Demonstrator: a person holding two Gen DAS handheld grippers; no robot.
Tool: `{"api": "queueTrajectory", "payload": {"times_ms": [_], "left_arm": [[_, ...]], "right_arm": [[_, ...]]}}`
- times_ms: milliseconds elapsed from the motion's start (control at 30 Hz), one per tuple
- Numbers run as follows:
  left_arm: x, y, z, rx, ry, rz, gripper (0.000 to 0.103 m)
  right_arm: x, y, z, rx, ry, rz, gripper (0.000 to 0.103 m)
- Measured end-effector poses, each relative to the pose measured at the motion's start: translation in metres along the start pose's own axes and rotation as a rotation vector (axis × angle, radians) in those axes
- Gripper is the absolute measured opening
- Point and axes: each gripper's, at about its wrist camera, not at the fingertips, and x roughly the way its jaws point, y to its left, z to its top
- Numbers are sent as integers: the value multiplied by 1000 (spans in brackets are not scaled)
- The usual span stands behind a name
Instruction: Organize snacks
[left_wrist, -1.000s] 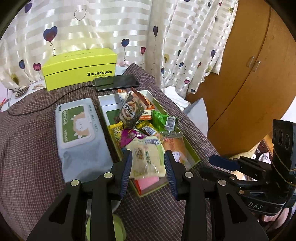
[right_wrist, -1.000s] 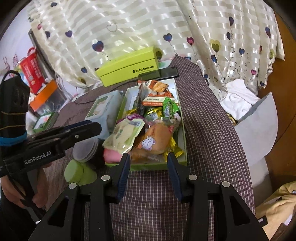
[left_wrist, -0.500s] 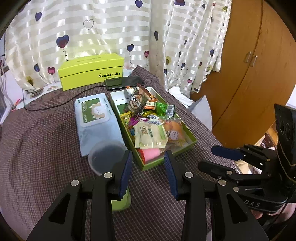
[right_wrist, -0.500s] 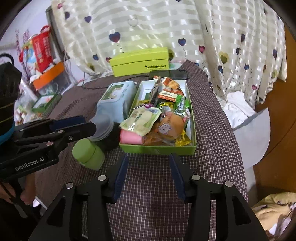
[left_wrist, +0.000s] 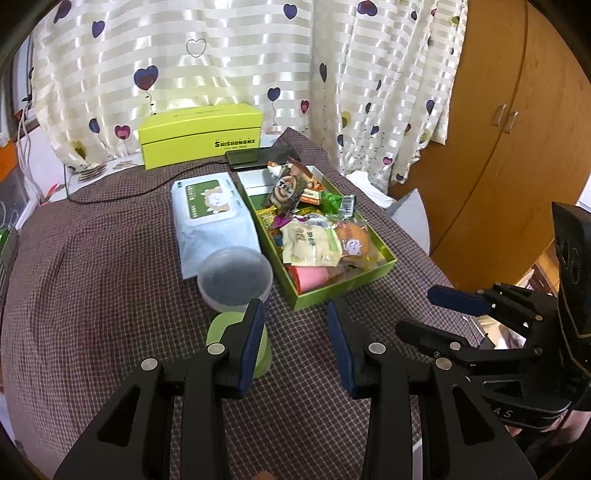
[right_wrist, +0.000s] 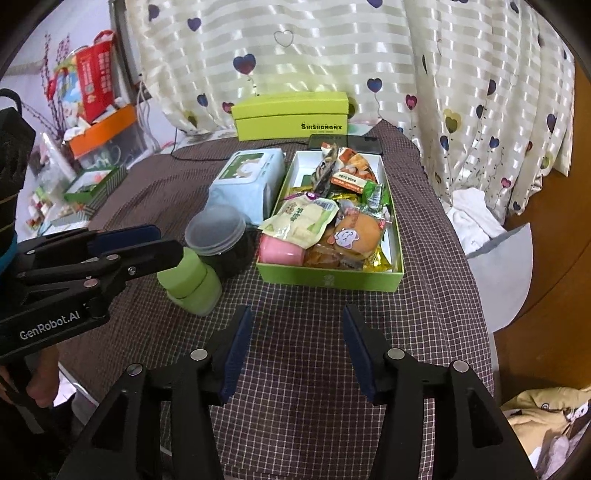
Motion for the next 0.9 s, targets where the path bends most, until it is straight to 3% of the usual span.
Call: {"api": "queueTrajectory", "payload": {"times_ms": [367, 900], "left_arm": [[1, 7, -11, 5, 12, 66, 37], [6, 9, -13, 5, 27, 73, 37]], "right_arm": [[9, 7, 0, -17, 25, 3, 51], [15, 9, 1, -20, 36, 5, 51]]}}
